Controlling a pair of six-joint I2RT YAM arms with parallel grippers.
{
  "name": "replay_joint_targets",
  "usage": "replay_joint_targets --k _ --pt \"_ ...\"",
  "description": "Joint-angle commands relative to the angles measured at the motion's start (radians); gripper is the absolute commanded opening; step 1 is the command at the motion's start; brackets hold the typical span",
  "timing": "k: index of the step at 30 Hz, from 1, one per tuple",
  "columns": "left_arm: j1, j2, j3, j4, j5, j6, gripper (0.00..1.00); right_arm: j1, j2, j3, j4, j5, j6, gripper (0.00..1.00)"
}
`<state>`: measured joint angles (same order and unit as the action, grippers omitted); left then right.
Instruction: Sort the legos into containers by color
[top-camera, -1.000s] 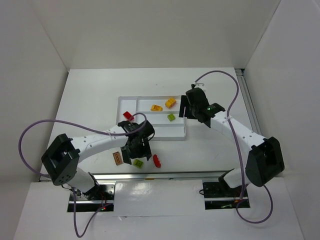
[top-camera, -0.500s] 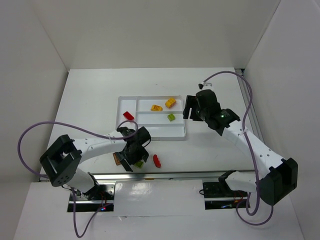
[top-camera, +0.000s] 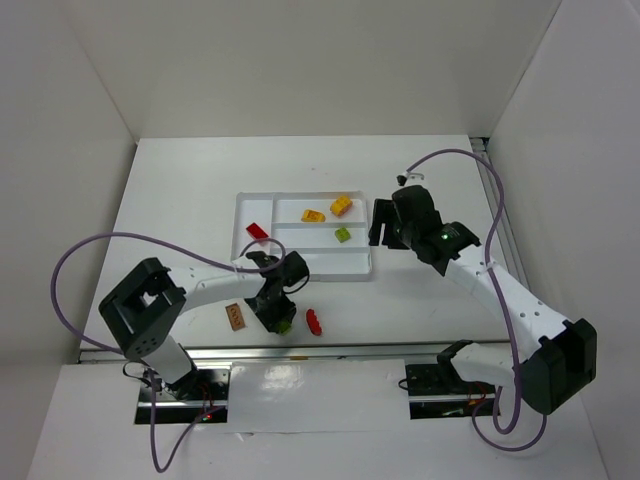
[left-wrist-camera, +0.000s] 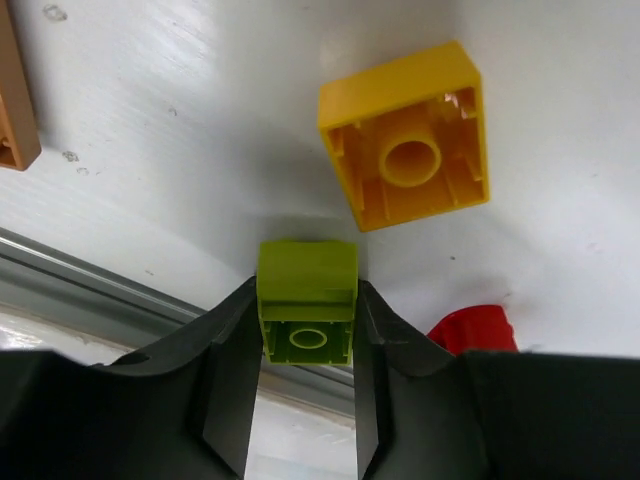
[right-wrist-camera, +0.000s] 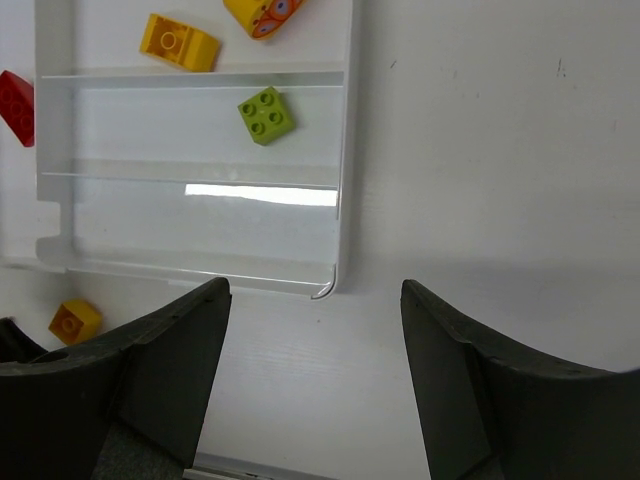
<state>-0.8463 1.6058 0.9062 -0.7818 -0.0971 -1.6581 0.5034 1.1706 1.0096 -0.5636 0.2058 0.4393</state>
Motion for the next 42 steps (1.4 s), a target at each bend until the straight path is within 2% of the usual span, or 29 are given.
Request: replay_joint_targets --k 1,2,5,8,11,16,19,22,28,35,38,39,40,41,42 --pt "-0.01 -0.043 0.007 -0.01 -0.015 -0.009 0.44 -0.005 -0.031 0.001 -0.009 0.009 -0.023 0.76" --pt "-0.01 -0.052 0.007 -0.01 -0.029 0.007 0.22 -0.005 -0.031 0.001 -0.009 0.009 -0.024 0.76" --pt "-0.049 -0.064 0.078 -0.068 -0.05 0.055 0.01 -0.005 -0.031 -0.008 0.001 0.018 -0.024 0.76" --pt "-0.12 -0.086 0.203 -0.18 -0.156 0.064 0.0 -0.005 -0.031 -0.008 0.001 0.03 -0.014 0.76" --pt "-0.097 -0.087 0.328 -0.189 -0.26 0.185 0.0 -0.005 -0.031 -0.008 0.001 0.052 -0.005 0.76" --pt "0.062 0.064 0.615 -0.117 -0.288 0.517 0.0 -0.005 -0.04 -0.008 -0.01 0.075 0.015 0.76" --pt "0.147 0.209 0.767 -0.077 -0.239 0.651 0.0 -0.005 -0.051 0.003 -0.045 0.11 0.024 0.76" --pt "0.191 0.336 0.882 -0.057 -0.21 0.685 0.0 -0.005 -0.077 0.003 -0.07 0.133 0.024 0.76" --pt "0.222 0.476 0.974 -0.048 -0.23 0.686 0.0 -0.014 -0.101 0.024 -0.147 0.239 0.033 0.76" --pt "0.222 0.512 0.924 -0.017 -0.176 0.686 0.0 -0.014 -0.127 0.014 -0.165 0.239 0.053 0.77" --pt "0.222 0.522 0.902 -0.017 -0.164 0.675 0.18 -0.014 -0.127 0.004 -0.154 0.225 0.053 0.77" --pt "0.222 0.522 0.902 -0.008 -0.164 0.675 0.29 -0.014 -0.127 -0.005 -0.144 0.209 0.053 0.77" --pt "0.222 0.522 0.902 -0.008 -0.164 0.675 0.55 -0.014 -0.127 -0.005 -0.144 0.199 0.053 0.8" --pt "0.211 0.522 0.902 -0.008 -0.176 0.675 0.73 -0.014 -0.118 -0.005 -0.144 0.187 0.053 0.81" --pt "0.211 0.522 0.902 -0.008 -0.176 0.687 0.83 -0.014 -0.118 -0.005 -0.144 0.187 0.053 0.83"
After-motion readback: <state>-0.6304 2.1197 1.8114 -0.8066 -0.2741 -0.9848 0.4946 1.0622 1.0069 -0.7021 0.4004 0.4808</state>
